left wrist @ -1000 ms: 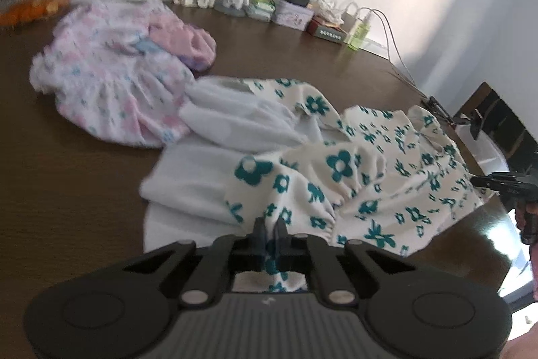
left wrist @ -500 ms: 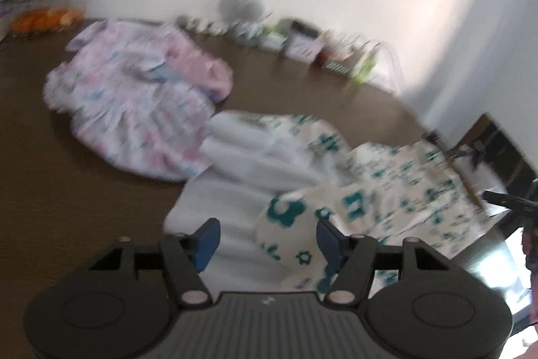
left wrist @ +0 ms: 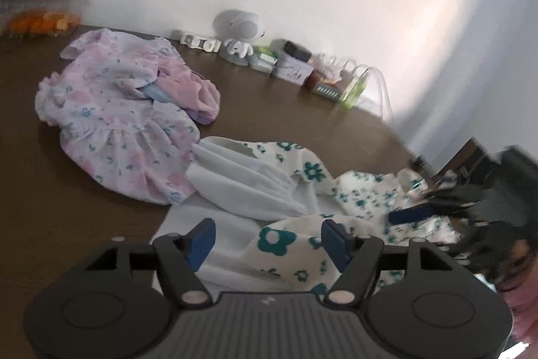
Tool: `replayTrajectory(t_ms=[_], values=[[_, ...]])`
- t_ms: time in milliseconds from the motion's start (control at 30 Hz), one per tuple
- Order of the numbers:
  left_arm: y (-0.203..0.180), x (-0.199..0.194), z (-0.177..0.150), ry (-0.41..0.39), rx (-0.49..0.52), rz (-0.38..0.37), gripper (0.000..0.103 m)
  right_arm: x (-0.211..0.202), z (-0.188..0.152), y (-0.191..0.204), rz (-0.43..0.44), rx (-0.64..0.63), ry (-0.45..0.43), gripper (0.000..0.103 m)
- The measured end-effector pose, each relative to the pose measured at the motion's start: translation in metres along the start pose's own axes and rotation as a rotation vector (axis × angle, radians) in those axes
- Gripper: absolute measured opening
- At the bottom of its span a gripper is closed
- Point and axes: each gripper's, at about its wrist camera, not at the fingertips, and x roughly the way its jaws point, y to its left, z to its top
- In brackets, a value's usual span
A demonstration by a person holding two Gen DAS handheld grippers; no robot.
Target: Fold clothes
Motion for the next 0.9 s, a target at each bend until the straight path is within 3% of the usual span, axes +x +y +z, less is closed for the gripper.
replayTrajectory(t_ms=[67, 133, 200, 233, 367, 400, 467, 500, 600, 700, 800, 867, 900], values=[[0.002, -0.002, -0.002, 0.007, -0.019, -0.079, 0.069, 0.018, 0.005, -0.007, 0.025, 0.071, 0.036, 0.054], [0.0, 0.004, -0.006, 0.04, -0.004, -0.107, 0.07, 0.028, 0.007, -0.013, 0.046, 0.127, 0.051, 0.05], [-0.001, 0.015, -0.011, 0.084, 0.01, -0.075, 0.07, 0.034, 0.007, -0.015, 0.061, 0.16, 0.057, 0.038], [-0.002, 0.02, -0.013, 0.105, 0.016, -0.058, 0.07, 0.037, 0.007, -0.014, 0.062, 0.168, 0.059, 0.037], [0.013, 0.029, -0.024, 0.102, -0.049, -0.123, 0.066, 0.036, 0.006, -0.012, 0.074, 0.181, 0.041, 0.014], [0.014, 0.029, -0.026, 0.088, -0.065, -0.145, 0.06, 0.034, 0.006, -0.01, 0.076, 0.177, 0.024, 0.013], [0.017, 0.029, -0.029, 0.06, -0.097, -0.188, 0.006, 0.028, 0.007, -0.006, 0.085, 0.162, -0.013, 0.011], [0.015, 0.026, -0.029, 0.042, -0.094, -0.194, 0.002, 0.025, 0.008, -0.004, 0.099, 0.154, -0.035, 0.01], [0.01, 0.015, -0.027, -0.016, -0.08, -0.222, 0.004, 0.011, 0.009, -0.004, 0.197, 0.129, -0.138, 0.01], [0.005, 0.0, -0.022, -0.073, -0.038, -0.214, 0.008, 0.006, 0.014, -0.009, 0.187, 0.131, -0.165, 0.01], [0.008, 0.01, -0.017, -0.025, -0.034, -0.056, 0.02, 0.03, 0.017, -0.019, 0.107, 0.167, -0.064, 0.01], [0.014, 0.02, -0.019, 0.014, -0.054, -0.004, 0.034, 0.047, 0.015, -0.023, 0.061, 0.18, -0.009, 0.012], [0.017, 0.025, -0.021, 0.03, -0.067, 0.018, 0.036, 0.052, 0.013, -0.025, 0.049, 0.195, 0.002, 0.015]])
